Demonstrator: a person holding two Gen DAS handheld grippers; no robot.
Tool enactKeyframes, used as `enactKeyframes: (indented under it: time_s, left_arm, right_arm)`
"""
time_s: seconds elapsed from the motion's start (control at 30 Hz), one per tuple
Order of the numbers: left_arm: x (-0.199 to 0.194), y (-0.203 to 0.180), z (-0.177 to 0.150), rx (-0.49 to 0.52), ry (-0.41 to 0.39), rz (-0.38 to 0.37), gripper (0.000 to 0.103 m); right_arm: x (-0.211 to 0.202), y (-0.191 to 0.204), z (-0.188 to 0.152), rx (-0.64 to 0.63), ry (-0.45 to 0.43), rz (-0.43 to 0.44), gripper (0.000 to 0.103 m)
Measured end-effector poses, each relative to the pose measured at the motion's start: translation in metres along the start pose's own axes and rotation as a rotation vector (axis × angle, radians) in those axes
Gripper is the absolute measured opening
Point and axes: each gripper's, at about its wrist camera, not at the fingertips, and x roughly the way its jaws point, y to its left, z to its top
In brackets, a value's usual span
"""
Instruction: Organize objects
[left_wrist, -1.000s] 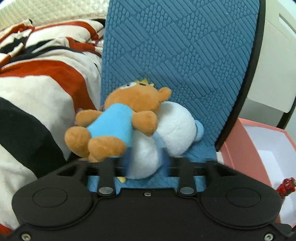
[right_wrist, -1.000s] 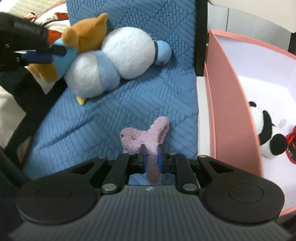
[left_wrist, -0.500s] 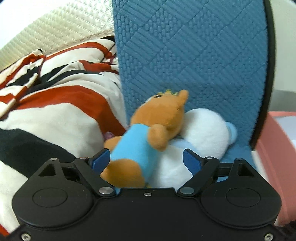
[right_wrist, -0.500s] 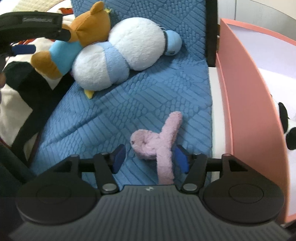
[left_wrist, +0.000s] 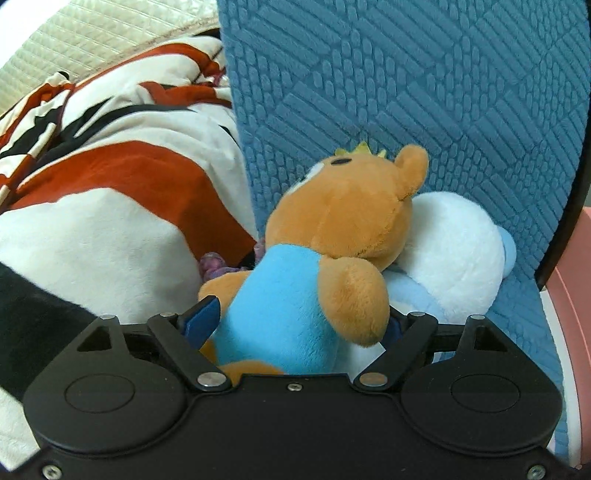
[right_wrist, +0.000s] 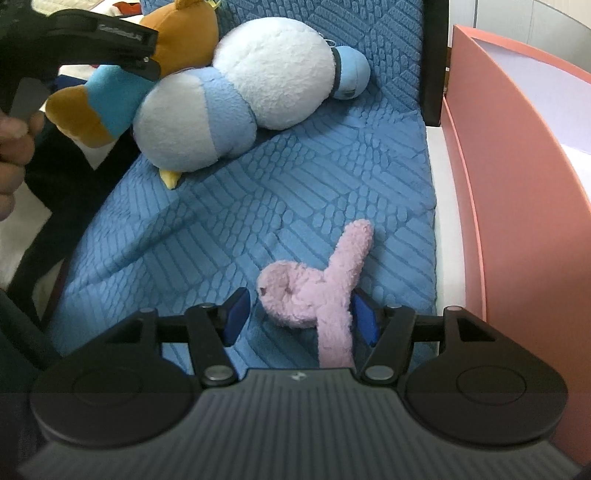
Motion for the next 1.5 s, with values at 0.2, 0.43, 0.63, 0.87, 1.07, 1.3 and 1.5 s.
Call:
enactKeyframes:
  time_s: [0.2,0.43,0.63,0.87,1.07,1.3,1.5]
  left_arm:
    - [0.012,0.006,0.002,-0.047,0.025,0.017,0.062]
    - [-0.014,0.024,-0.003,-0.133,-0.029,-0.048,0.053]
    - [-0.057,0.028,-0.02,-0.2,-0.074,-0.117,0.052]
    - [-0.092,0.003,-0.039,-0.21,-0.058,-0.223,0.053]
    - [-0.11,-0.015,-0.054,-0.214,-0.03,-0.296,0.053]
    - [-0.118,-0.009,-0.083,-0.281,0.061,-0.349,0.053]
    - [-0.111,0.001,-0.099,-0.348,0.144,-0.384,0.053]
  right_arm:
    - [0.004,0.001,-0.001,-0.017,-0.006,-0.007,0.062]
    - [0.007,-0.002,0.001,-0.013,-0.023,-0.043,0.053]
    - [-0.002,-0.001,0.006,-0.019,-0.044,-0.012,0.053]
    - [-0.017,-0.009,0.008,0.008,-0.078,0.004,0.053]
    - [-0.035,-0.014,0.006,-0.007,-0.11,-0.008,0.053]
    - [-0.045,-0.013,0.004,-0.024,-0.123,-0.006,0.053]
    - [-0.049,-0.011,0.0,-0.032,-0.122,0.009,0.053]
